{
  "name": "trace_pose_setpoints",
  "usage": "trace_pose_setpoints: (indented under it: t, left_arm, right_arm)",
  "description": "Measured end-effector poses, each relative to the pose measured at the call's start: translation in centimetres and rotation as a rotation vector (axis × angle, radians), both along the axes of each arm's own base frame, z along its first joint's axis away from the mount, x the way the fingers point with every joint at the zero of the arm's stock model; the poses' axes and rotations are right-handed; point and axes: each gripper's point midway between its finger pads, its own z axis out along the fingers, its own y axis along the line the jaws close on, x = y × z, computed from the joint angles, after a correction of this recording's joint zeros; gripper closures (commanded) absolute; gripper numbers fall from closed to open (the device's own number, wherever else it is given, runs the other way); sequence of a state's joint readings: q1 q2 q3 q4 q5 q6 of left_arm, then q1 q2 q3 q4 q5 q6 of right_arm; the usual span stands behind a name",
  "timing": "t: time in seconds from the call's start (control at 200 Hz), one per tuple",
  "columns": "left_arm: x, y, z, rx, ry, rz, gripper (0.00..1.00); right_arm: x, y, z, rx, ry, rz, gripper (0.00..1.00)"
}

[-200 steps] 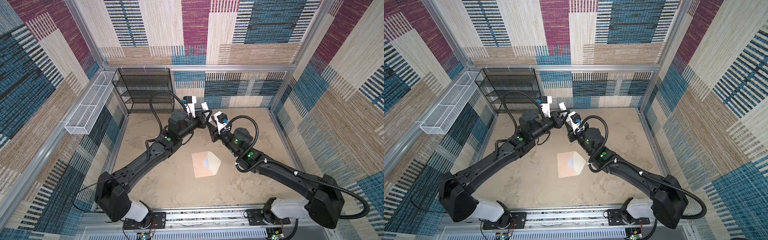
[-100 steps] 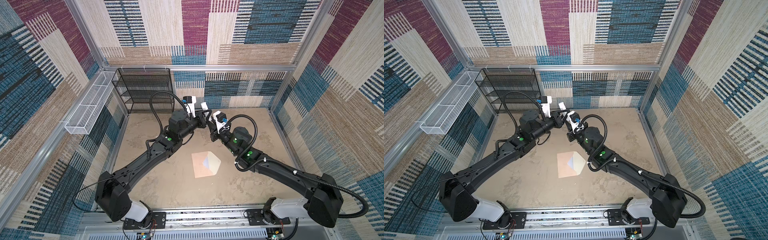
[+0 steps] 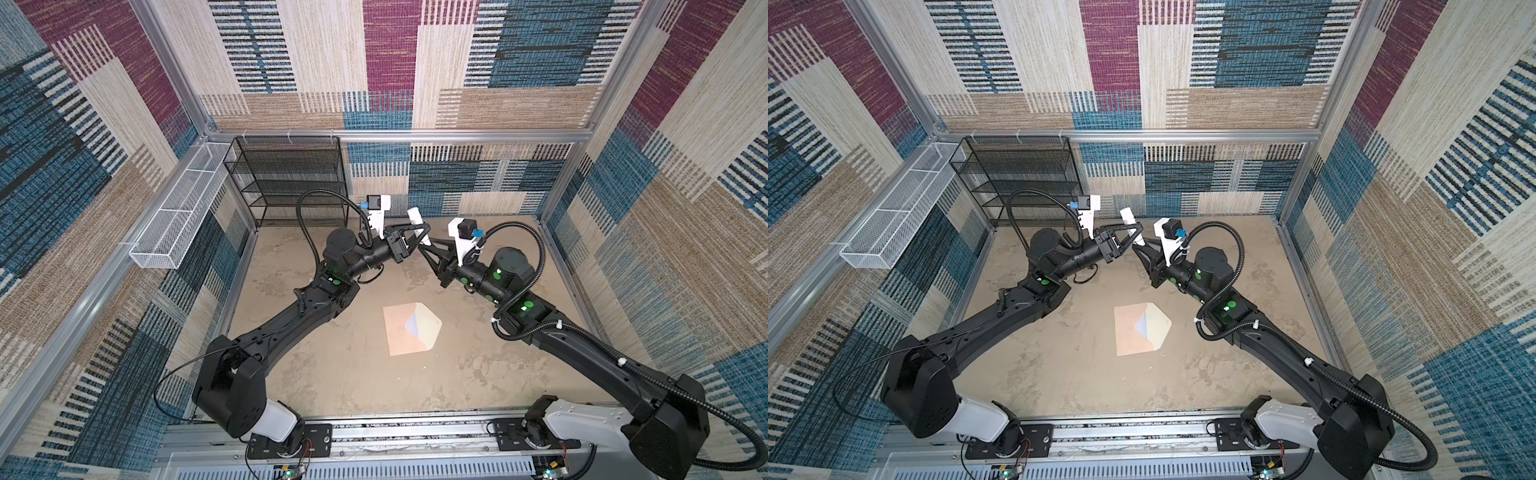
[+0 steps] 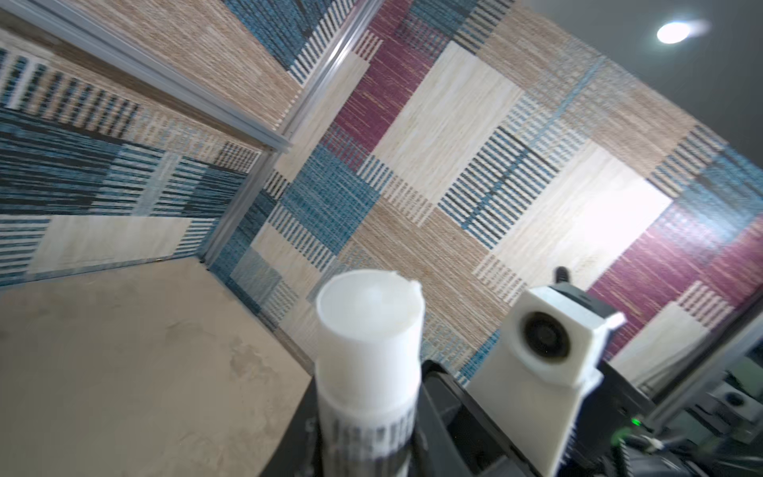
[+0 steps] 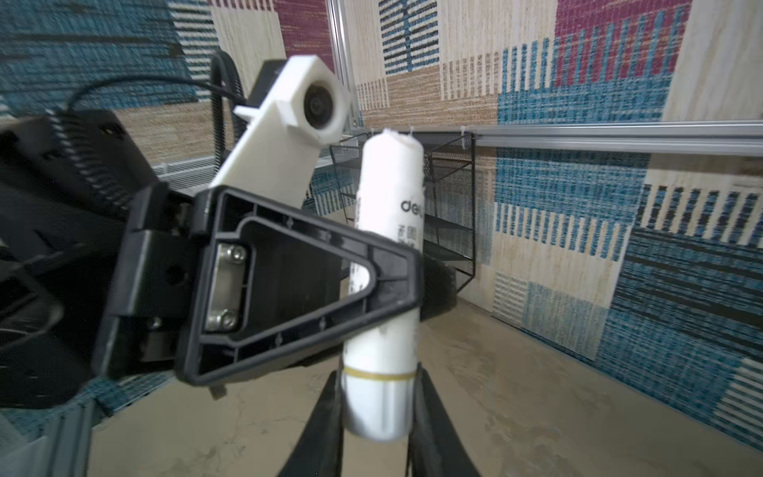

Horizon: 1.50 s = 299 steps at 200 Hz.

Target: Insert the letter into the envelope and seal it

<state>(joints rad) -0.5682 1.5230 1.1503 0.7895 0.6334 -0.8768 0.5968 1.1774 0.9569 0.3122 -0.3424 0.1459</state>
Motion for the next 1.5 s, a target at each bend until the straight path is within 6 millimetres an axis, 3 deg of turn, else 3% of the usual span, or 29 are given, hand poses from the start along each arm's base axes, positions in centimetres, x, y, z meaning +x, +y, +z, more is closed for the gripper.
trace_pose_setpoints:
  t: [0.306, 0.376, 0.441, 0.501, 0.546, 0.716, 0.841, 0.987, 1.077, 1.262, 1.498]
  left_arm:
    - [-3.7, 0.0, 2.5, -0.08, -0.087, -0.203, 1.0]
    - [-4.2, 0.1, 2.7, -0.081, -0.101, -0.22, 1.0]
    - [-4.5, 0.2, 2.7, -0.08, -0.11, -0.229, 1.0]
    - [-4.7, 0.3, 2.8, -0.078, -0.112, -0.228, 1.0]
    - [-4.8, 0.3, 2.7, -0.071, -0.105, -0.228, 1.0]
    - [-3.7, 0.1, 1.9, -0.005, -0.038, -0.156, 1.0]
    - [-0.6, 0.8, 2.1, 0.036, 0.018, 0.024, 1.0]
    - [2.2, 1.4, 0.9, 0.09, 0.099, 0.209, 1.0]
    - [2.5, 1.2, 0.4, 0.137, 0.115, 0.275, 1.0]
    - [2.8, 1.7, -0.4, 0.209, 0.123, 0.393, 1.0]
    - [3.5, 2.4, -1.3, 0.248, 0.135, 0.464, 1.0]
  right_arm:
    - [-3.1, 0.1, 2.3, 0.144, 0.125, 0.368, 1.0]
    - [-3.6, 0.2, 2.4, 0.15, 0.149, 0.416, 0.95]
    - [-3.9, 0.4, 2.5, 0.146, 0.162, 0.446, 0.84]
    - [-4.0, 0.4, 2.5, 0.132, 0.161, 0.451, 0.58]
    - [-4.1, 0.4, 2.4, 0.114, 0.143, 0.443, 0.46]
    - [-3.9, 0.3, 1.2, 0.005, 0.007, 0.326, 0.33]
    - [-2.9, 1.0, -1.5, -0.094, -0.052, 0.184, 0.34]
    - [-1.3, 1.7, -2.9, -0.176, -0.116, -0.006, 0.46]
    - [0.4, 1.4, -3.0, -0.192, -0.139, -0.14, 0.52]
    - [2.9, 1.1, -2.4, -0.197, -0.157, -0.294, 0.53]
    - [4.0, 1.2, -2.3, -0.201, -0.149, -0.339, 0.59]
